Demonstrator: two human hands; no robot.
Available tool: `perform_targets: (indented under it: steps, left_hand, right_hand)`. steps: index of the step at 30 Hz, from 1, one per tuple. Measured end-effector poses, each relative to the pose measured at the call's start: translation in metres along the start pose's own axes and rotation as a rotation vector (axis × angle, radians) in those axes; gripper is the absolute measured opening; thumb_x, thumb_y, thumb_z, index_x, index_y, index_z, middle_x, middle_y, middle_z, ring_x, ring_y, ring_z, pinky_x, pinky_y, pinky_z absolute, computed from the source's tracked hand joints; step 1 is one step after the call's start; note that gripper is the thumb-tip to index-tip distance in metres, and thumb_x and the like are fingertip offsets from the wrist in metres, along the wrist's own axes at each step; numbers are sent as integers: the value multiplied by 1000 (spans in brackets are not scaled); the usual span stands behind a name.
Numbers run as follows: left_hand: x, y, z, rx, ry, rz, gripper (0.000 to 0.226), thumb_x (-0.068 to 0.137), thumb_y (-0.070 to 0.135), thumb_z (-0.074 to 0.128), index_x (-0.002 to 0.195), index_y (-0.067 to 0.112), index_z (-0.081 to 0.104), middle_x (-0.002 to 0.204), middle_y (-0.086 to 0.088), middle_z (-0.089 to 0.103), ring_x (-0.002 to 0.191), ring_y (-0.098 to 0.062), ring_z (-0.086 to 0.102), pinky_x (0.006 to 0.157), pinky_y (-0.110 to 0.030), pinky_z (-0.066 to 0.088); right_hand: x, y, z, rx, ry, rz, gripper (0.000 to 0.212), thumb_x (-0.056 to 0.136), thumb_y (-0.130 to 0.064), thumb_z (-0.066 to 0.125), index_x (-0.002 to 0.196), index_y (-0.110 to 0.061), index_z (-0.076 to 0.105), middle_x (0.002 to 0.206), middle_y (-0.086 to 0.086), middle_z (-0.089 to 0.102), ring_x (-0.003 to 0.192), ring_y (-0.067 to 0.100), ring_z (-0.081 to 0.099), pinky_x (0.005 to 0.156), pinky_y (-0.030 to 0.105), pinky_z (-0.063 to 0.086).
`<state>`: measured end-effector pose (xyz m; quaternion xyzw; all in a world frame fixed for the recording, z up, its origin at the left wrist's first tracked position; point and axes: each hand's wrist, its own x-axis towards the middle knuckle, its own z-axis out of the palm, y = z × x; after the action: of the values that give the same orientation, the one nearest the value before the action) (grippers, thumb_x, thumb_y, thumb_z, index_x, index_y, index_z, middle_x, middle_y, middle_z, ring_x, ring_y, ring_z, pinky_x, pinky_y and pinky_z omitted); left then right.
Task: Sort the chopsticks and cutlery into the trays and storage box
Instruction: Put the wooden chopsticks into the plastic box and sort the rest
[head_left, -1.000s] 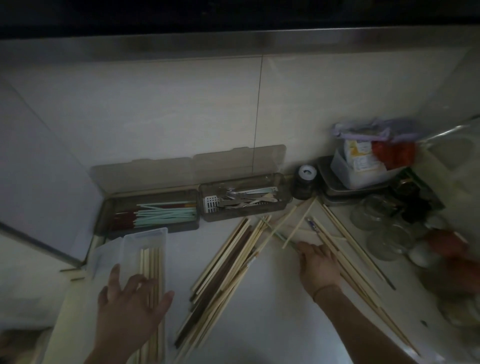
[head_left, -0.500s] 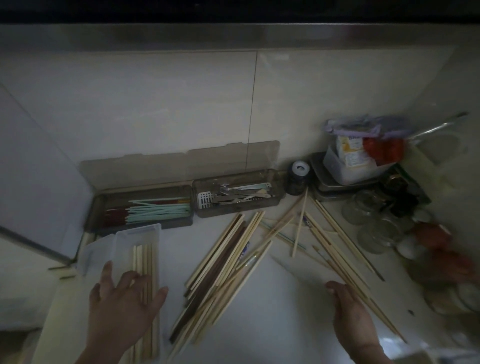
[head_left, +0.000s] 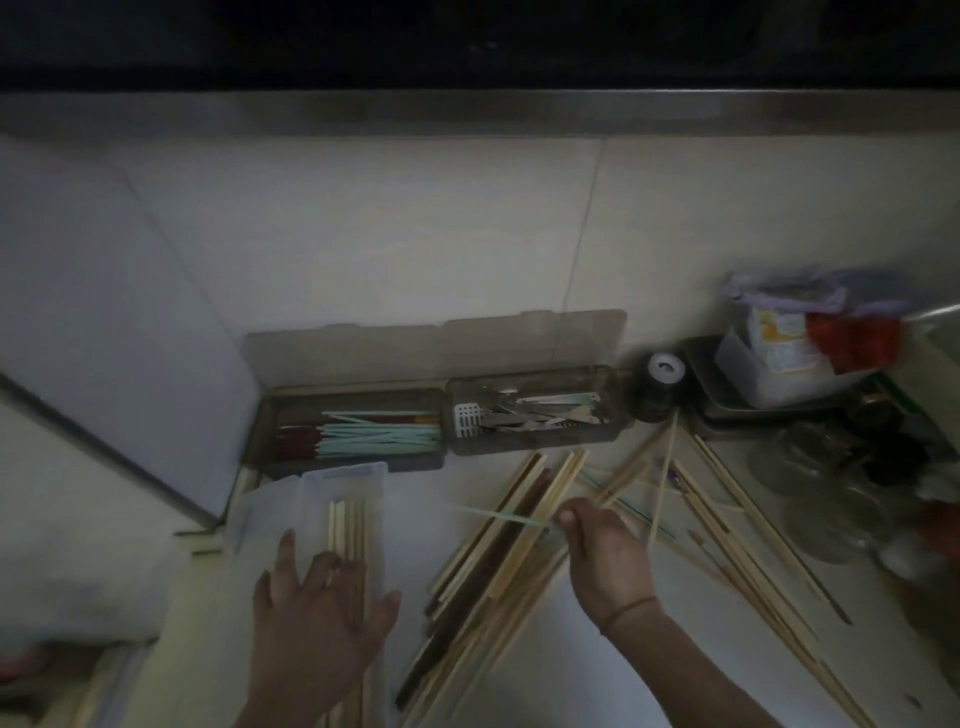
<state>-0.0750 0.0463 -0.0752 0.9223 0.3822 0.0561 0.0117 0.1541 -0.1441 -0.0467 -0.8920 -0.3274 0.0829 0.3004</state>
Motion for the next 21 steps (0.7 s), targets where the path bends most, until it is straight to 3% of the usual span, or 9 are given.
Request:
perform_targets:
  steps: [2, 5, 9, 13, 17, 21]
  left_hand:
    - [2, -1, 0, 5, -15, -5, 61, 71, 74, 45, 86, 25, 76, 103, 0, 70, 133, -44, 38, 92, -62, 43]
    - [2, -1, -2, 1, -30, -8, 59, 71, 75, 46, 86, 26, 75, 103, 1, 69, 133, -44, 39, 92, -62, 42]
    - [2, -1, -3, 7, -45, -24, 60, 69, 76, 51, 87, 25, 75, 105, -1, 69, 133, -44, 39, 93, -63, 41]
    - [3, -2, -2, 12, -61, -29, 62, 68, 77, 53, 88, 23, 75, 106, -2, 69, 133, -43, 40, 93, -63, 41]
    - [4, -2, -1, 3, -69, -36, 62, 67, 78, 55, 90, 24, 75, 107, -1, 68, 134, -43, 39, 95, -62, 39]
    - [3, -2, -3, 7, -61, -18, 63, 68, 78, 51, 91, 24, 75, 107, -2, 68, 133, -43, 41, 94, -63, 41]
  right_hand:
    - [30, -28, 11, -37, 52, -35, 50, 95, -54, 15, 90, -25, 56, 80, 1, 59, 73, 23, 57, 59, 30, 38]
    - [77, -70, 31, -2, 86, -52, 29, 100, -33, 37, 99, -18, 62, 90, 8, 63, 92, 29, 55, 65, 32, 35]
    - [123, -114, 62, -10, 6, -61, 20, 95, -17, 46, 105, -22, 62, 95, 9, 64, 103, 30, 50, 73, 33, 36]
    - [145, -122, 93, -225, -77, -153, 18, 92, -18, 50, 101, -28, 61, 103, -1, 65, 116, 24, 42, 90, 35, 31]
    - [149, -112, 106, -372, -120, -255, 21, 86, -21, 56, 103, -28, 65, 114, -4, 65, 127, 28, 36, 104, 46, 26]
    - [124, -80, 92, -207, 85, -260, 18, 75, -26, 60, 90, -25, 70, 103, -4, 66, 117, 34, 46, 97, 51, 40]
